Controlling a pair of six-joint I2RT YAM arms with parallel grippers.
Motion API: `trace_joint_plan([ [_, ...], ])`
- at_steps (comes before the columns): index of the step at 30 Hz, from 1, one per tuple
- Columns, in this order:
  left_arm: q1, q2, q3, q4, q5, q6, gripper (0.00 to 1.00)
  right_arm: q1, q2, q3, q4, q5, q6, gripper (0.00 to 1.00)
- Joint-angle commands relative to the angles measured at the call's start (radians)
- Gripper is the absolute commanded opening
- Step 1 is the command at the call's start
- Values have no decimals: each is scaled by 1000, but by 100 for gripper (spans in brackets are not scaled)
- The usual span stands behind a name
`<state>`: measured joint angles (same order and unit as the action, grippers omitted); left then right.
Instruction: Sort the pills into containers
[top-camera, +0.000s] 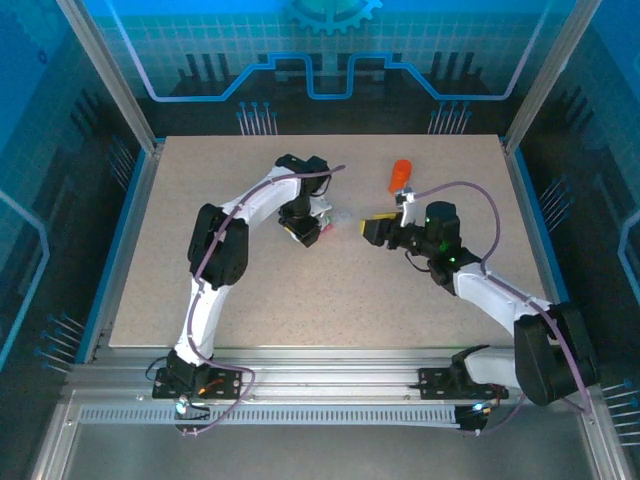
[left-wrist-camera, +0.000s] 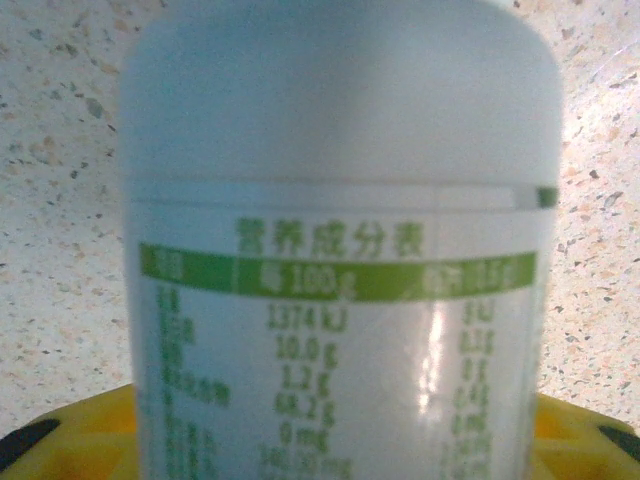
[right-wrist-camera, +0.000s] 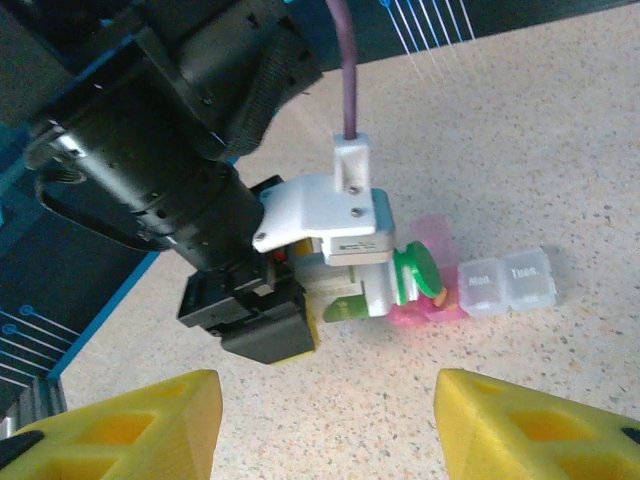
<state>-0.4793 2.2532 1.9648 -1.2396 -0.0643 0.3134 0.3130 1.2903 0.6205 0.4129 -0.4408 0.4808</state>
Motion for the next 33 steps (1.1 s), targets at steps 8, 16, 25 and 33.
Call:
trace_joint_plan([
  [8, 16, -28, -4, 26, 68, -6, 0, 8, 285, 106, 44, 33, -7, 58],
  [16, 19, -29, -7, 18, 71, -5, 0, 15, 556, 252, 113, -6, 153, 55],
  [25, 18, -35, -4, 17, 82, -5, 0, 59, 653, 381, 63, 38, 186, 55],
  [33, 18, -35, 0, 15, 86, -5, 0, 83, 694, 401, 53, 82, 217, 40],
])
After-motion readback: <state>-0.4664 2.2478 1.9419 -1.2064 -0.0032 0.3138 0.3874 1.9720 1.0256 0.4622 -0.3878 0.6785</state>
